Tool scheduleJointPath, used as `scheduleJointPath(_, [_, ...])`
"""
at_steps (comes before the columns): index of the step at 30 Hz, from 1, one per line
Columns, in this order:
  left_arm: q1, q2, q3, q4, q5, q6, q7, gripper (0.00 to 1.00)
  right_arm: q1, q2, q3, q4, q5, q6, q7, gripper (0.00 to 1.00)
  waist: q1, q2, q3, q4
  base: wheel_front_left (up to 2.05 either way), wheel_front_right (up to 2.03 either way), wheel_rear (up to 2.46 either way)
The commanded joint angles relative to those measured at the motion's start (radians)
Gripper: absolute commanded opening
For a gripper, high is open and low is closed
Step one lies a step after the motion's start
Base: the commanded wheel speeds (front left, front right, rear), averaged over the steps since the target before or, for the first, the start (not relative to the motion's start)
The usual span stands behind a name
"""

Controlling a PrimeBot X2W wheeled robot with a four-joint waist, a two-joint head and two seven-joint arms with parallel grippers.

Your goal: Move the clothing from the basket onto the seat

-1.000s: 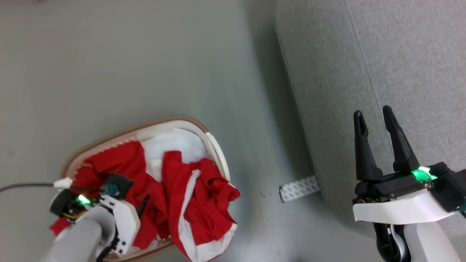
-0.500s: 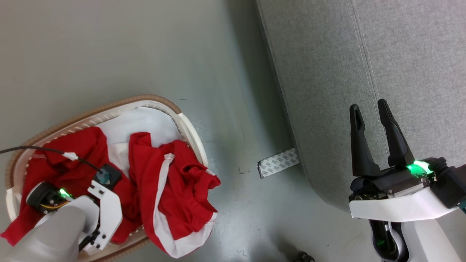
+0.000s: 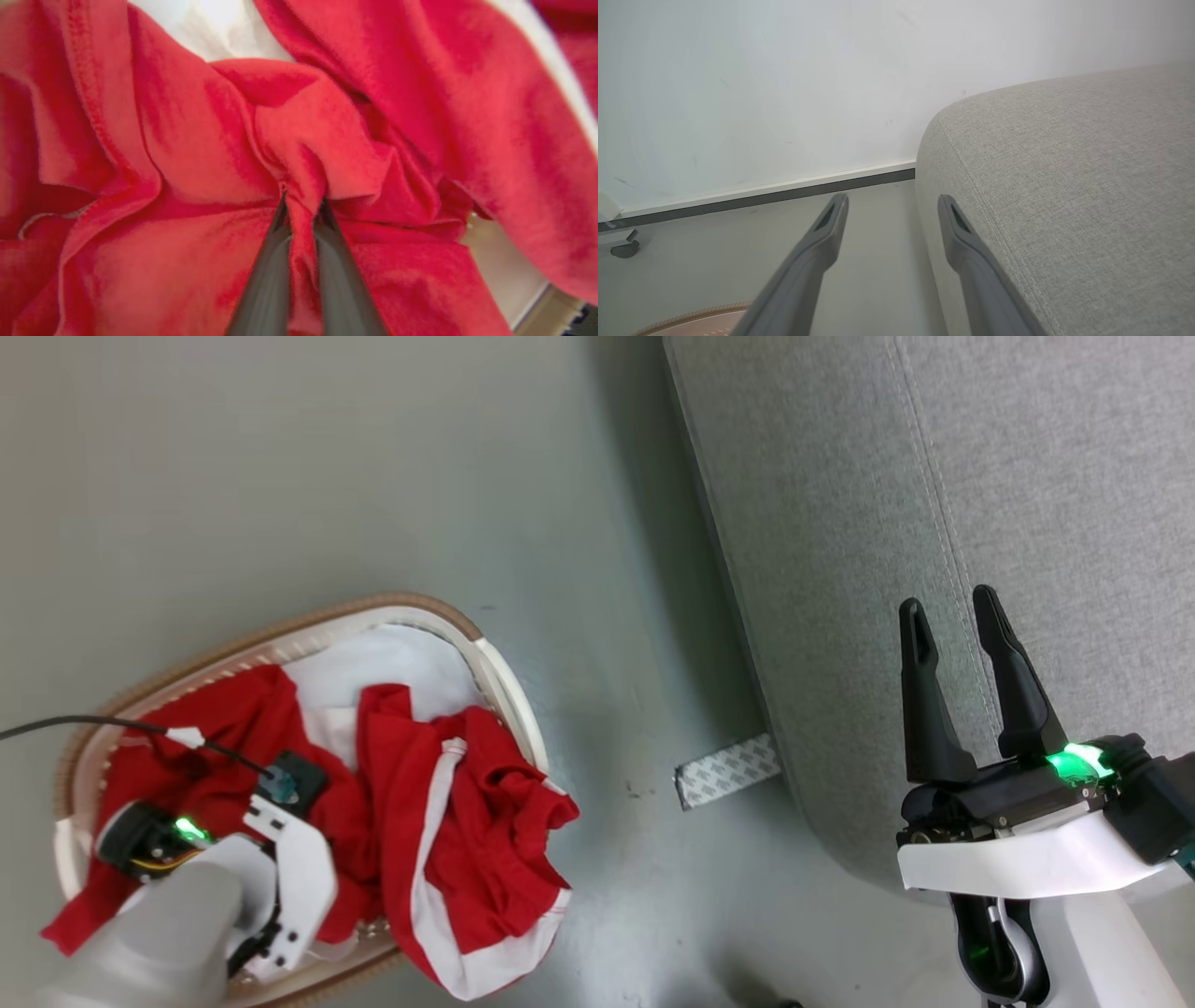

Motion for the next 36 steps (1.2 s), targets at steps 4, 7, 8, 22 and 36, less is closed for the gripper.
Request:
scheduleJointPath(4, [0.028,-0.049,0.011,0.018,-0.067,0.002,-0.076,0.00,-0.004,-0.003,-0.015,0.016,-0.035,-0.002,0.000,1.00,-0.0001,0.0000,-0.085,0.048,0.00,0.00,0.00])
scheduleJointPath(7, [0.045,-0.081,0.019,0.027,-0.103,0.001,-0.140,0.00,-0.002,-0.003,-0.020,0.028,-0.055,-0.002,0.000,1.00,-0.0001,0.0000,-0.133,0.080,0.00,0.00,0.00])
scheduleJointPath(8, [0.050,-0.091,0.020,0.030,-0.109,0.001,-0.162,0.00,-0.001,-0.003,-0.022,0.032,-0.062,-0.002,0.000,1.00,-0.0001,0.0000,-0.149,0.092,0.00,0.00,0.00])
scheduleJointPath(22, [0.107,-0.179,0.048,-0.061,-0.196,0.002,-0.323,0.00,0.060,-0.004,-0.047,0.112,-0.155,-0.002,0.000,1.00,-0.0001,0.0000,-0.418,0.277,0.00,0.00,0.00])
scheduleJointPath(36, [0.216,-0.172,0.264,-0.315,-0.092,0.019,-0.324,0.00,0.157,-0.003,-0.010,0.193,-0.141,-0.002,0.000,1.00,-0.0001,0.0000,-0.661,0.366,0.00,0.00,0.00])
